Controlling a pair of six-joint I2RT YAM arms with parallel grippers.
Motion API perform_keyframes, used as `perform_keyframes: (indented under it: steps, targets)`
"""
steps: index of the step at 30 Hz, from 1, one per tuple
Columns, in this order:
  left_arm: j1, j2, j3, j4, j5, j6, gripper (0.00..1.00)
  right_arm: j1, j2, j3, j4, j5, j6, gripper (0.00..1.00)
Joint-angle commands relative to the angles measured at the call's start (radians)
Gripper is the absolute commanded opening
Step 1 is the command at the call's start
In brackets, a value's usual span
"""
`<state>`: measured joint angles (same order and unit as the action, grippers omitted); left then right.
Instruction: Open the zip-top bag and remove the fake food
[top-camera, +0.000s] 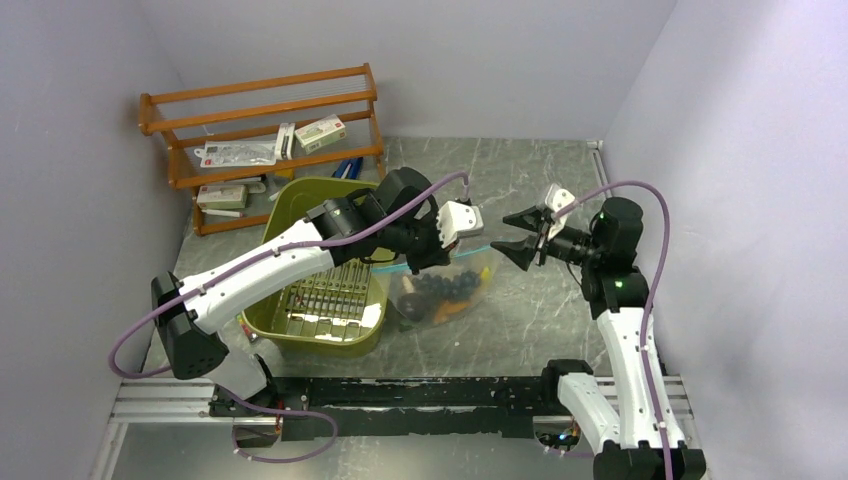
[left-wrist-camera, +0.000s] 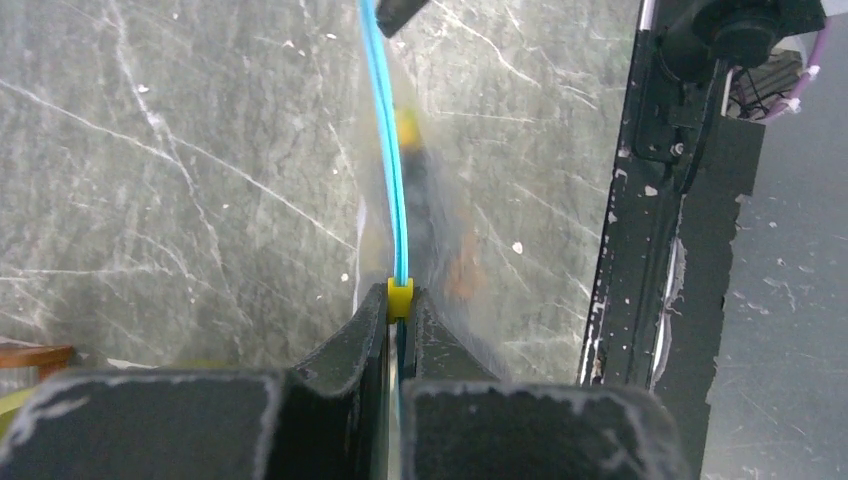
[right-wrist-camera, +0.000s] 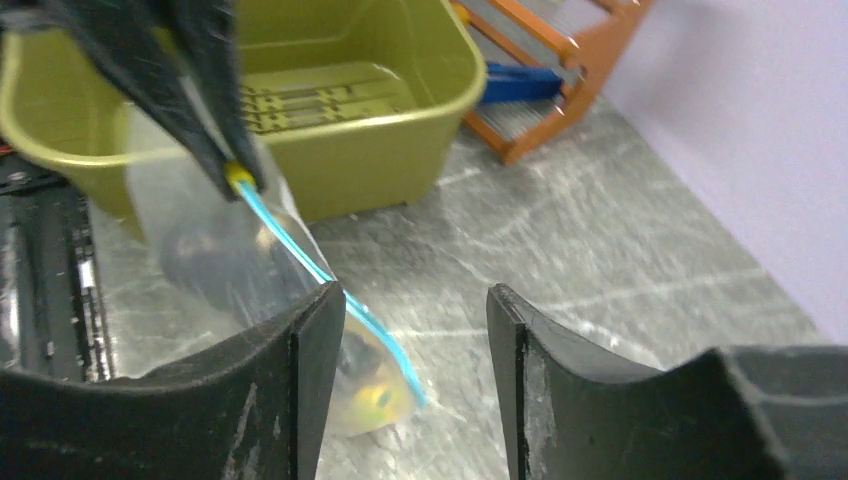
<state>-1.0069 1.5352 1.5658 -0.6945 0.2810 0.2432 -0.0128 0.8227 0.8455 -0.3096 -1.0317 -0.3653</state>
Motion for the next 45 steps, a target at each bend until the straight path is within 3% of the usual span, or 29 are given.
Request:
perform_keyframes:
  steps: [1, 5, 8, 11, 18, 24, 28, 31, 33, 39, 45]
  targets:
    - [-0.004, -0.002, 0.03, 0.004, 0.073, -0.01, 0.07, -0.003, -0.037, 0.016, 0.018, -0.225, -0.023, 0.58]
    - [-0.004, 0.02, 0.06, 0.005, 0.161, 0.0, 0.07, -0.001, -0.037, 0.017, -0.028, -0.211, -0.086, 0.59]
    - [-0.004, 0.047, 0.093, -0.008, 0.17, 0.0, 0.07, -0.001, -0.019, 0.017, -0.059, -0.296, -0.112, 0.61]
    - [-0.004, 0.064, 0.11, -0.011, 0.17, 0.001, 0.07, 0.01, 0.025, 0.053, -0.185, -0.343, -0.217, 0.62]
    - [-0.004, 0.062, 0.1, 0.03, 0.161, -0.017, 0.07, 0.08, 0.148, 0.139, -0.469, -0.291, -0.45, 0.55]
    - [-0.004, 0.071, 0.103, 0.025, 0.154, -0.023, 0.08, 0.232, 0.206, 0.147, -0.411, -0.157, -0.4, 0.47]
    - [-0.004, 0.052, 0.076, 0.021, 0.124, -0.026, 0.07, 0.24, 0.204, 0.129, -0.284, -0.103, -0.293, 0.28]
    - [-0.004, 0.026, 0.043, 0.028, 0.093, -0.028, 0.07, 0.24, 0.193, 0.108, -0.224, -0.079, -0.256, 0.06]
    - [-0.004, 0.012, 0.023, 0.033, 0.075, -0.032, 0.07, 0.241, 0.19, 0.099, -0.213, -0.067, -0.243, 0.0]
    - [-0.005, -0.021, -0.021, 0.049, 0.011, -0.044, 0.07, 0.24, 0.18, 0.09, -0.223, 0.039, -0.227, 0.0]
    - [-0.004, -0.06, -0.066, 0.054, -0.07, -0.052, 0.07, 0.228, 0.092, 0.052, -0.095, 0.304, -0.128, 0.0]
